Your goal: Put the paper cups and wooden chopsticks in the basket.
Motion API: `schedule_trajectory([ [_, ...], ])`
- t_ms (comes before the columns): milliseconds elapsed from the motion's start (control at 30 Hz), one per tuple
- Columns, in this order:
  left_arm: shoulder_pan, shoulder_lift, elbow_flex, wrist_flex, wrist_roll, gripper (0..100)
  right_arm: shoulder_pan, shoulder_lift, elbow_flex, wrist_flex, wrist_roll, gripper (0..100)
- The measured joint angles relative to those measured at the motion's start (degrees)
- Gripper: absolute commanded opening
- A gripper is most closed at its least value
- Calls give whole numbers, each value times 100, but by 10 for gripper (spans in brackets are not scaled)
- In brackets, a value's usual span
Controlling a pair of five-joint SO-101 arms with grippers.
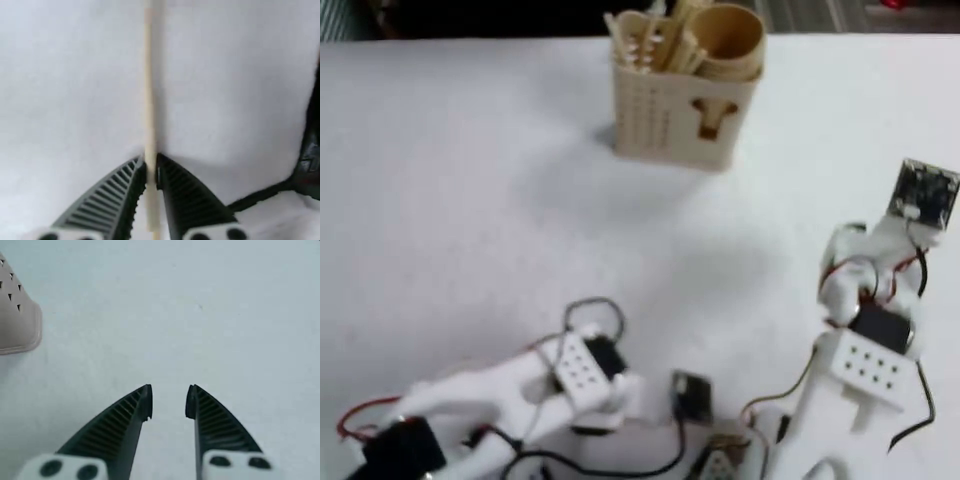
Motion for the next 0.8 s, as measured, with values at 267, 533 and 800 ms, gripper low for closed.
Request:
schedule_trajectory([
  [267,-958,0,-396,-53,-149,23,44,0,0,0,0,126],
  [533,-2233,0,-1204,-62,-167,23,44,0,0,0,0,125],
  [800,-3200,9,-2743,334,-167,23,44,0,0,0,0,124],
])
